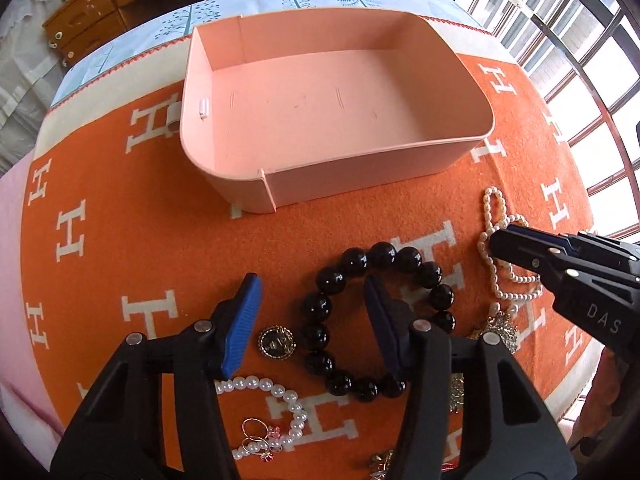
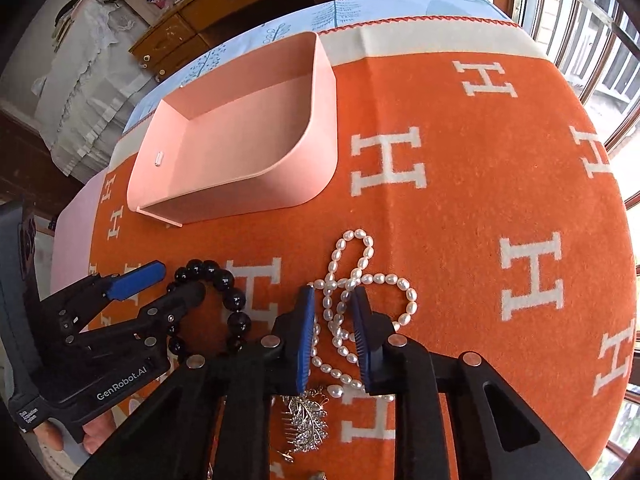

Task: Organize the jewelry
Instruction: 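Grasp black bead bracelet with left tool while right tool grasps pearl necklace, then carry black bracelet into pink tray with left tool while right tool drops necklace in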

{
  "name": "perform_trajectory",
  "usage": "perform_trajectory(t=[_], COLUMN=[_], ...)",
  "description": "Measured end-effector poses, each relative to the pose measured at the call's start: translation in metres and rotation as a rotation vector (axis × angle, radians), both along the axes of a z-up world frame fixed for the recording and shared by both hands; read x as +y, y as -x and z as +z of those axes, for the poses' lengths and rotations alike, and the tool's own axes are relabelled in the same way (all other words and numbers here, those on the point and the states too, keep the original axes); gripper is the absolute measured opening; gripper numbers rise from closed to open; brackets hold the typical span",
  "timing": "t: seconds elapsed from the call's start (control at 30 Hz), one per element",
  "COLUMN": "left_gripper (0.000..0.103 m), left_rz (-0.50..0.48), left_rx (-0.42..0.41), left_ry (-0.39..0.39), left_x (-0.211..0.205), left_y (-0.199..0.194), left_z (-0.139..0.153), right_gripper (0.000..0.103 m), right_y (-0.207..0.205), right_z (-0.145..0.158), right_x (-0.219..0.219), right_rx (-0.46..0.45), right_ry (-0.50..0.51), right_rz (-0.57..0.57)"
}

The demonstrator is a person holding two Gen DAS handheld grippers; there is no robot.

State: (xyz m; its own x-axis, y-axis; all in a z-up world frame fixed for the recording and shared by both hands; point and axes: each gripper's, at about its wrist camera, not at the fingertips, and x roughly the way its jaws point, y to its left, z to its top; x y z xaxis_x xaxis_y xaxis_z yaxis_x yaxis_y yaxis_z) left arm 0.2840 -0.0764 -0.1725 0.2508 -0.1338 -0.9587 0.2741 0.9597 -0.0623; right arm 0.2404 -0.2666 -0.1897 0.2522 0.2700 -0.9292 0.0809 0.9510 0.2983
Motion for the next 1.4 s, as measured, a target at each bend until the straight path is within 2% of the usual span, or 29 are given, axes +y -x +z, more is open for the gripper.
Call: perform_trajectory(t=[0.03, 0.07, 0.1, 0.13, 0.27, 0.37, 0.53, 0.67, 0.83, 0.97, 1.17, 1.4], left_gripper=[0.035, 0.028, 0.016, 0.015, 0.013, 0.012, 0.012, 0.012, 0.012, 0.012, 0.012, 0.012], left_rz=[0.008, 0.014, 0.015, 0.02, 0.025, 0.02, 0.01, -0.004, 0.01, 0.033, 0.064, 0.075], left_rx=[-0.003, -0.006, 0.0, 0.01, 0.003, -0.034, -0.122, -0.203, -0.307, -0.363, -0.378, -0.335], left_ry=[-0.003, -0.005, 0.009, 0.022, 0.043, 0.075, 0.121, 0.148, 0.156, 0.158, 0.145, 0.102], left_x=[0.0, 0.0, 0.0, 0.001, 0.003, 0.004, 0.006, 0.005, 0.008, 0.009, 0.006, -0.003], left_y=[0.001, 0.001, 0.002, 0.003, 0.008, 0.016, 0.029, 0.034, 0.028, 0.016, -0.012, -0.045], left_z=[0.001, 0.002, 0.003, 0.003, 0.01, 0.029, 0.074, 0.118, 0.17, 0.2, 0.203, 0.157], right_gripper=[0.006, 0.006, 0.006, 0.006, 0.006, 0.006, 0.006, 0.006, 0.006, 0.006, 0.006, 0.006], right_y=[-0.001, 0.0, 0.0, 0.0, 0.008, 0.013, 0.02, 0.024, 0.019, 0.01, -0.012, -0.038], right_z=[-0.001, 0.0, 0.001, 0.002, 0.019, 0.039, 0.082, 0.133, 0.187, 0.216, 0.241, 0.246], right_x=[0.0, -0.002, -0.001, -0.001, -0.006, -0.002, 0.007, -0.002, -0.001, 0.003, 0.001, -0.004], right_rx=[0.004, 0.004, 0.001, -0.006, -0.048, -0.09, -0.188, -0.283, -0.397, -0.436, -0.491, -0.511], right_ry=[-0.006, -0.013, -0.015, -0.016, -0.031, -0.048, -0.09, -0.108, -0.118, -0.142, -0.182, -0.214], right_rz=[0.0, 0.0, -0.002, -0.004, -0.009, -0.001, 0.012, 0.017, 0.011, 0.004, -0.047, -0.091])
